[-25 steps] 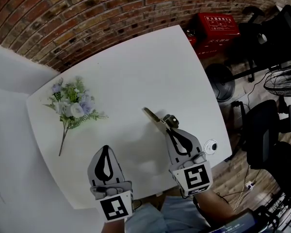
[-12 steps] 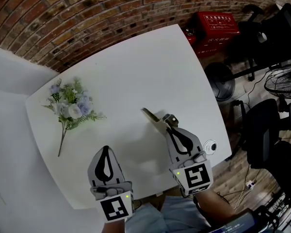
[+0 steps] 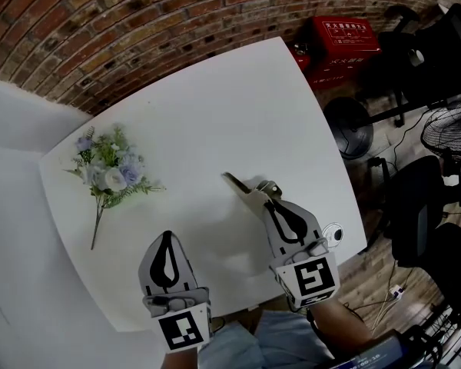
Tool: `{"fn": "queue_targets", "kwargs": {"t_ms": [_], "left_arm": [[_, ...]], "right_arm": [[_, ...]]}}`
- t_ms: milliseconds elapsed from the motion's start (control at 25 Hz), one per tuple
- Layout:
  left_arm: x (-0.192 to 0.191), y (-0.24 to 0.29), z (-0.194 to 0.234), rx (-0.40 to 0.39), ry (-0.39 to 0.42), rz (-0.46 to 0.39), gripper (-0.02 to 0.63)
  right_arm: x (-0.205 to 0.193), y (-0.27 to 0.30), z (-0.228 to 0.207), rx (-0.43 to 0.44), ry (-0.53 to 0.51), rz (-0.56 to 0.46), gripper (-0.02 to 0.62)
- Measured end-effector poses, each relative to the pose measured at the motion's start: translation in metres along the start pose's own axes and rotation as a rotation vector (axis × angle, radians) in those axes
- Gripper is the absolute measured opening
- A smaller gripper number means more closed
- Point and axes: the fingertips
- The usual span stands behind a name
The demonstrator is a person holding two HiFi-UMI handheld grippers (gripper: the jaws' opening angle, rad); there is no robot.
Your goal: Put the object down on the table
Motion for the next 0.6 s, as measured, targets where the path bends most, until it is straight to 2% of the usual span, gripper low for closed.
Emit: {"fn": "queue_targets", "kwargs": {"t_ms": [600], "left_arm": [[0.002, 0.016, -0.010, -0.008, 0.014, 0.007, 0.008]], "right_arm": [[-0.006, 0.009, -0.019, 0.017, 0.035, -0.011, 0.069]]}}
Point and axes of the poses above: the fingertips, and each gripper's own axes: y forward along the fingers, z to its left, x out of its top, and after that the axes turned 1 degree about -x, right-handed
